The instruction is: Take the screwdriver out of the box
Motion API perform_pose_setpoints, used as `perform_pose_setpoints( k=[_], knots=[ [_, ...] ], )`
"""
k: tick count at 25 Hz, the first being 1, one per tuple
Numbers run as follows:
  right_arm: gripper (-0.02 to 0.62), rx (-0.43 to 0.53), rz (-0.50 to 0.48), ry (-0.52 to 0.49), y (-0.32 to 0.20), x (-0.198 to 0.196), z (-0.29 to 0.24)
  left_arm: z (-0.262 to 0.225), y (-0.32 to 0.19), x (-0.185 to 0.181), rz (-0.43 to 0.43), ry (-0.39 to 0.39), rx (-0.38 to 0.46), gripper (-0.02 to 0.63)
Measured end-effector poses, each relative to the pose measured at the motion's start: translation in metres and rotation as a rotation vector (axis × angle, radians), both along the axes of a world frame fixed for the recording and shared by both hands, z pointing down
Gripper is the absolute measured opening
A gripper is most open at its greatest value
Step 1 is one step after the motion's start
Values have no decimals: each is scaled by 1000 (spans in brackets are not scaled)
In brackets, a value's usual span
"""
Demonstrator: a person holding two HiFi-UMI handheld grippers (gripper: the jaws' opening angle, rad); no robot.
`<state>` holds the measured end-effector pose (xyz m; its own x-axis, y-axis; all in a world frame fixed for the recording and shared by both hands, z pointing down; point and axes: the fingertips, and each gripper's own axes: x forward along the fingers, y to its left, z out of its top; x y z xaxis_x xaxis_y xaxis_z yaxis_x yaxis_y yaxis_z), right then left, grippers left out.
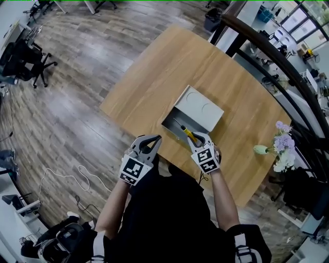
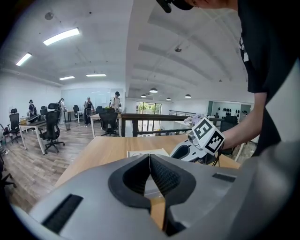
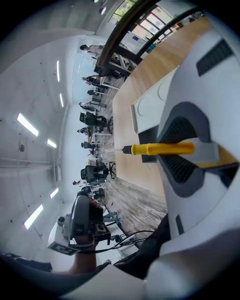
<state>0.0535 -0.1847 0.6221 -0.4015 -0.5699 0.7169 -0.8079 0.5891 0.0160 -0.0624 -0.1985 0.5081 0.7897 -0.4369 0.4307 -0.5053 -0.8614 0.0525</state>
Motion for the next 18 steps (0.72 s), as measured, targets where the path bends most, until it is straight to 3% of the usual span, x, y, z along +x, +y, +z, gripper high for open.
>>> perform_pose_setpoints(
  k=[7, 18],
  knots=[
    [84, 93, -9, -64, 1, -11, -34, 1, 6, -2, -4, 12, 9, 23],
    [84, 187, -10, -175, 34, 15, -71, -6, 46, 29, -22, 19, 42, 23]
  ],
)
